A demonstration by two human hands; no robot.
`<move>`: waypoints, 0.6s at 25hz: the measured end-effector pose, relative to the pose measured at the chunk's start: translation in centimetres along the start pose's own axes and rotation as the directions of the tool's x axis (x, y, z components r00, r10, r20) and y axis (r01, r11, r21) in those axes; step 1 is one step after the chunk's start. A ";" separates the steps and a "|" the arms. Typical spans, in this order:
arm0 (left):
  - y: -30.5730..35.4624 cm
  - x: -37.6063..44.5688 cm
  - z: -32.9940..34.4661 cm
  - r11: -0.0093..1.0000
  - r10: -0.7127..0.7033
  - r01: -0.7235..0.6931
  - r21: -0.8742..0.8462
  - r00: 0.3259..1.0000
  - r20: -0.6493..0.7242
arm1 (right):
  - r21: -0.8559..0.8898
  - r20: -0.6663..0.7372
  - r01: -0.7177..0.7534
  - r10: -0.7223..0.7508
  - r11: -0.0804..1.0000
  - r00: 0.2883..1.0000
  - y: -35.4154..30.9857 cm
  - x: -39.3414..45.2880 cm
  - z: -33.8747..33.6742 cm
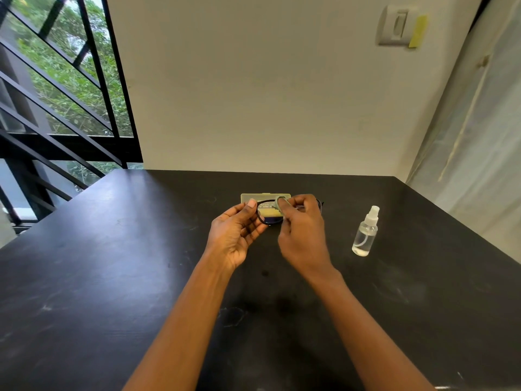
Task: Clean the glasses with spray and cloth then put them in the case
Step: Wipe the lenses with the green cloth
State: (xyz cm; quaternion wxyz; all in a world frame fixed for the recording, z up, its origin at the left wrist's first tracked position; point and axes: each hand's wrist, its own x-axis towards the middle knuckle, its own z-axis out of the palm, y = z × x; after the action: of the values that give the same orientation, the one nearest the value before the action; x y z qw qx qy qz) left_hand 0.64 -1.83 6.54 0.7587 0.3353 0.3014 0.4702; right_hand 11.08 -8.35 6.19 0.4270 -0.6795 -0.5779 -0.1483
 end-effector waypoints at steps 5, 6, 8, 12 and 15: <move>0.0 -0.1 0.0 0.999 0.027 -0.027 0.017 0.999 0.022 | -0.144 -0.069 0.223 -0.235 0.964 0.970 -0.3 -1.1 2.2; -0.1 -0.1 0.0 0.999 0.033 -0.034 0.022 0.999 0.017 | -0.153 -0.067 0.271 -0.283 0.951 0.957 -0.1 -1.4 2.4; -0.1 -0.1 -0.1 0.999 0.041 -0.041 0.025 0.999 0.007 | -0.175 -0.056 0.330 -0.344 0.928 0.937 0.4 -2.0 2.4; -0.2 -0.1 -0.2 0.999 0.037 -0.038 0.020 0.999 0.015 | -0.207 -0.080 0.298 -0.320 0.932 0.944 1.5 -3.0 2.1; -0.2 0.0 -0.2 0.999 0.033 -0.033 0.020 0.999 0.020 | -0.242 -0.115 0.206 -0.238 0.948 0.964 1.6 -2.7 2.1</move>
State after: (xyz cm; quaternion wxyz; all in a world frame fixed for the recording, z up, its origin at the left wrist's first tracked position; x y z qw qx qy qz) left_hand 0.61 -1.91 6.29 0.7503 0.3529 0.2930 0.4761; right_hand 11.11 -8.46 2.44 0.3669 -0.6420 -0.5981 -0.3089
